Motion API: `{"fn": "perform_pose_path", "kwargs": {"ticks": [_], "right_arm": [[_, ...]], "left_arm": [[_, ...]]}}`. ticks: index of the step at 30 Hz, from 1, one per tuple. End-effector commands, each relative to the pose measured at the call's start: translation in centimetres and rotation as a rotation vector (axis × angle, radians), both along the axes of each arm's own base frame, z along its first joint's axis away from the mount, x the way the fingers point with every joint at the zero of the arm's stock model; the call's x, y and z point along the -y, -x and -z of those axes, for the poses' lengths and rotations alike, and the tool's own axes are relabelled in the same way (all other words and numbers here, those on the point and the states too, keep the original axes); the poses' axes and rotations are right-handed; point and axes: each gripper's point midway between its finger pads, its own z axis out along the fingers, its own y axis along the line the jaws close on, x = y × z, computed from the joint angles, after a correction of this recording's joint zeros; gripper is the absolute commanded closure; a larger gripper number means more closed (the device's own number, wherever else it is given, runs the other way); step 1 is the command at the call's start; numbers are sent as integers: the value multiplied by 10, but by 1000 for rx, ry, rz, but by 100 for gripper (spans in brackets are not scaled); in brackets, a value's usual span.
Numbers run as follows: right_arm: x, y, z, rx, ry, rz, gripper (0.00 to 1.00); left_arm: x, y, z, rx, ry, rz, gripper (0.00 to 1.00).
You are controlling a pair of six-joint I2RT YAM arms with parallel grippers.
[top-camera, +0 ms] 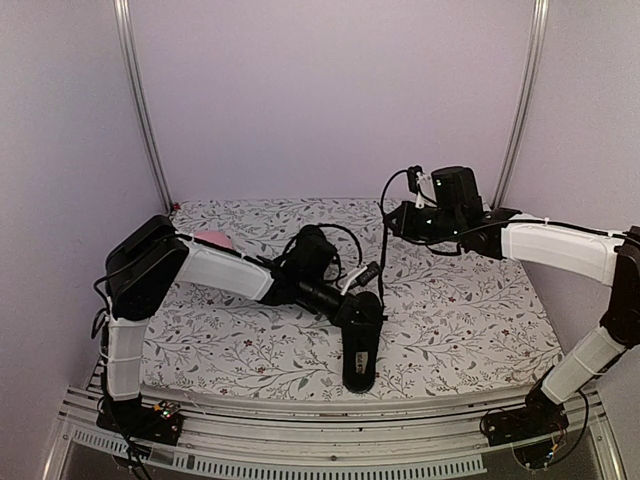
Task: Tie the shoes
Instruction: Place the shoelace at the center of the board.
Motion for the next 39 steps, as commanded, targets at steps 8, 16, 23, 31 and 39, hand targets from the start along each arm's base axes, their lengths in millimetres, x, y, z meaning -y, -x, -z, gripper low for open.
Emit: {"fn": "perform_pose_path", "kwargs": {"ticks": [8, 16, 23, 31, 39], "right_arm": [[-21, -1, -3, 13, 2, -54, 98], [-31, 2, 0, 6, 4, -78, 98], [-35, 5, 5, -2, 8, -92, 98], [-39, 7, 9, -9, 13, -109, 98], [-65, 12, 11, 4, 14, -189, 98]], "left_arm": [[4, -1, -34, -11, 119, 33, 93], [6, -6, -37, -15, 137, 16, 88], [7, -11, -40, -14, 151, 2, 88], [8, -17, -41, -15, 165, -20, 95], [-14, -21, -48, 42, 162, -110, 100]]}}
